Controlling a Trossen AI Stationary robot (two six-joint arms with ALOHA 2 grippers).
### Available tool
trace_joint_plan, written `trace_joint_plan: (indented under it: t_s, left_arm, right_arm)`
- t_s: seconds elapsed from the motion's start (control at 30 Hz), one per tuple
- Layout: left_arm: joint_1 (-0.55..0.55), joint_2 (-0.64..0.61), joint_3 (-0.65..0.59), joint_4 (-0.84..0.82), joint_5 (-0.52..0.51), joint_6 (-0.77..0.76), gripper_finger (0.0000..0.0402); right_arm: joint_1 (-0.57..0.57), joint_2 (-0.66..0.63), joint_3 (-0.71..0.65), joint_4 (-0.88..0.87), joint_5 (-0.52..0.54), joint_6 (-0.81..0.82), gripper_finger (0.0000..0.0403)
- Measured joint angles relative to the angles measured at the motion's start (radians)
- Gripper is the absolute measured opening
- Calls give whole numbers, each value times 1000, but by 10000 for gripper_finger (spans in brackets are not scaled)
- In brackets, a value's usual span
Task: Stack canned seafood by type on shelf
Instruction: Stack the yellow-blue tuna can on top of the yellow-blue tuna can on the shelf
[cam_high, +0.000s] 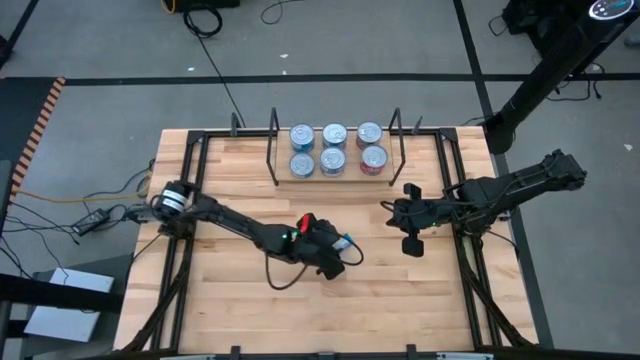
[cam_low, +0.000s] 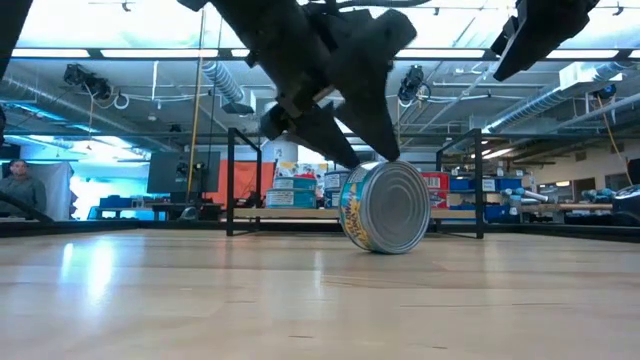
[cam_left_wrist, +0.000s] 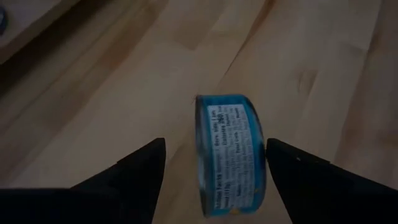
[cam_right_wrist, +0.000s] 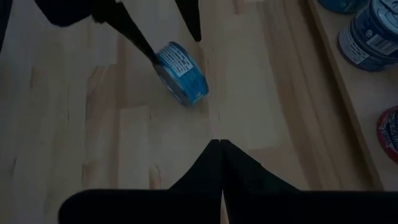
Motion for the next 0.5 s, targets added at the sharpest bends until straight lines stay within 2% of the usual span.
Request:
trace_joint_plan:
  t_s: [0.33,0.5]
  left_arm:
    - [0,30,24,-18,-4,-5,282]
    - [0,49,25,-5,-6,-3,268]
  right_arm:
    - [0,0,0,0,0,-26,9]
    - [0,0,0,7,0,-34,9]
